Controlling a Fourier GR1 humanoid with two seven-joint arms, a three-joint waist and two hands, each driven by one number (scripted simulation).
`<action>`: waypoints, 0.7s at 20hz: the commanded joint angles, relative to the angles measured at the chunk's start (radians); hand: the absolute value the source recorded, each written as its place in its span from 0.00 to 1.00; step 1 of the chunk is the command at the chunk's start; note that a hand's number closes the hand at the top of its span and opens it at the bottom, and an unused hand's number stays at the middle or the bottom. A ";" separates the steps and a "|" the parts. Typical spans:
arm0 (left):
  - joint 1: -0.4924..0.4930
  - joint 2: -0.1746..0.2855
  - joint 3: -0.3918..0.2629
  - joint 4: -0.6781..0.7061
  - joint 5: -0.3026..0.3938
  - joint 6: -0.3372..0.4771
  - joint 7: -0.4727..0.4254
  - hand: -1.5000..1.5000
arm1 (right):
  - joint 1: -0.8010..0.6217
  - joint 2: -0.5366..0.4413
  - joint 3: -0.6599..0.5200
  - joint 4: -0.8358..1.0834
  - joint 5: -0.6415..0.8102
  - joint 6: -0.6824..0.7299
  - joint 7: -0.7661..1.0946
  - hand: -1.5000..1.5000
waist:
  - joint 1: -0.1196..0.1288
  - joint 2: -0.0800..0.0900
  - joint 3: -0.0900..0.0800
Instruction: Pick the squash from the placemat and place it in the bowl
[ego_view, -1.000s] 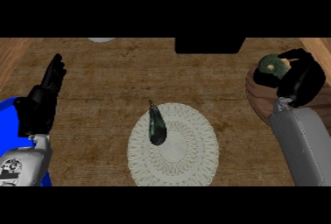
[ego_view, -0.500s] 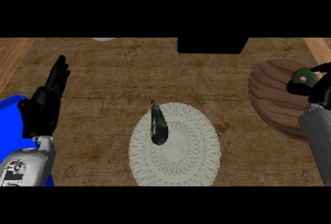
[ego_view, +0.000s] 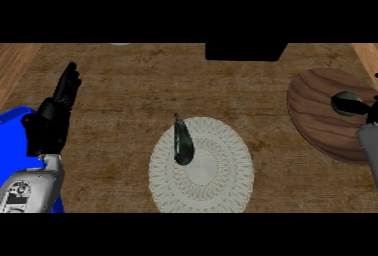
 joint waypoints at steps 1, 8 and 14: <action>-0.044 0.015 0.020 0.012 0.008 -0.010 0.025 0.50 | -0.018 0.031 -0.088 0.055 -0.140 -0.004 -0.226 0.00 | 0.006 0.004 0.002; 0.012 -0.021 0.006 0.023 -0.016 0.010 -0.017 0.50 | -0.008 -0.015 -0.224 0.092 -0.304 0.027 -0.494 0.00 | -0.013 -0.006 -0.002; 0.039 -0.018 0.003 -0.063 -0.043 0.013 0.055 0.50 | 0.136 -0.014 -0.251 -0.076 -0.430 0.180 -0.506 0.00 | -0.035 -0.018 -0.005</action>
